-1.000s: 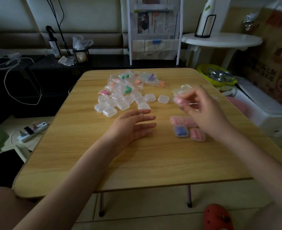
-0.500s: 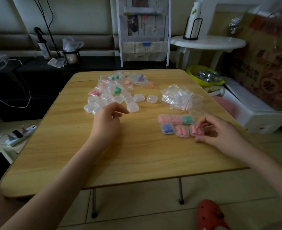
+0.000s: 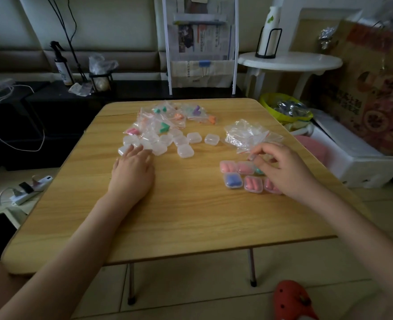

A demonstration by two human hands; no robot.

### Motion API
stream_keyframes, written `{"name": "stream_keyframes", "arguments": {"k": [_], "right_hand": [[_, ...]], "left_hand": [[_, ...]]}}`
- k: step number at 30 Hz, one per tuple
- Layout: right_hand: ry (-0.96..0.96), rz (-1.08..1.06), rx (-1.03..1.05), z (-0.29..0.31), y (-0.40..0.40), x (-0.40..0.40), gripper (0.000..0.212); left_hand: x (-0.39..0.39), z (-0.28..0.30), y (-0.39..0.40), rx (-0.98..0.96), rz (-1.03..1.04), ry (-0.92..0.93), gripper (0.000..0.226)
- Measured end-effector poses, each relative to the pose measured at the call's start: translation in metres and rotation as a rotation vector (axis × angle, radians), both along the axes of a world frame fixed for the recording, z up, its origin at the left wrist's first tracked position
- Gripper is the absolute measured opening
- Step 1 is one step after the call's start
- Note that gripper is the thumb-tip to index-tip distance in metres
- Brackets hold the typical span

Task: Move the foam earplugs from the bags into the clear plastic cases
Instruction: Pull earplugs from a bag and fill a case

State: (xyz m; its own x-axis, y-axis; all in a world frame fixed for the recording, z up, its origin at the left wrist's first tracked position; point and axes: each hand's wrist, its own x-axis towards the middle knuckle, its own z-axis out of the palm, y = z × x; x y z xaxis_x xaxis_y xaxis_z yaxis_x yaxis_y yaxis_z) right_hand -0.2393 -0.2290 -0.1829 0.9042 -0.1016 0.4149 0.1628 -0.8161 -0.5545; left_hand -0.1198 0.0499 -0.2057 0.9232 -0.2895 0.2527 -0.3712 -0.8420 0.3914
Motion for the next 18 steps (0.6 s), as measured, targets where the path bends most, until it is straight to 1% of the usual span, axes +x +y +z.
{"name": "stream_keyframes", "arguments": {"k": [2, 4, 8, 11, 15, 18], "right_hand": [[0.02, 0.01, 0.018, 0.001, 0.01, 0.013, 0.008], [0.075, 0.017, 0.046, 0.002, 0.021, 0.024, 0.007], [0.09, 0.014, -0.048, 0.008, 0.035, 0.057, 0.003], [0.113, 0.028, -0.1, 0.014, 0.043, 0.089, 0.013], [0.151, 0.017, -0.238, 0.022, 0.056, 0.138, 0.035], [0.197, 0.062, -0.193, 0.027, 0.07, 0.171, 0.045]], "left_hand": [[-0.003, 0.002, 0.0, -0.056, -0.002, -0.049, 0.04], [-0.006, 0.005, 0.0, -0.108, -0.008, -0.051, 0.039], [-0.007, 0.007, -0.002, -0.2, -0.026, -0.033, 0.034], [-0.006, 0.008, -0.004, -0.251, -0.056, -0.025, 0.029], [-0.006, 0.008, -0.006, -0.296, -0.074, -0.001, 0.036], [-0.005, 0.008, -0.008, -0.296, -0.075, -0.003, 0.034]]}}
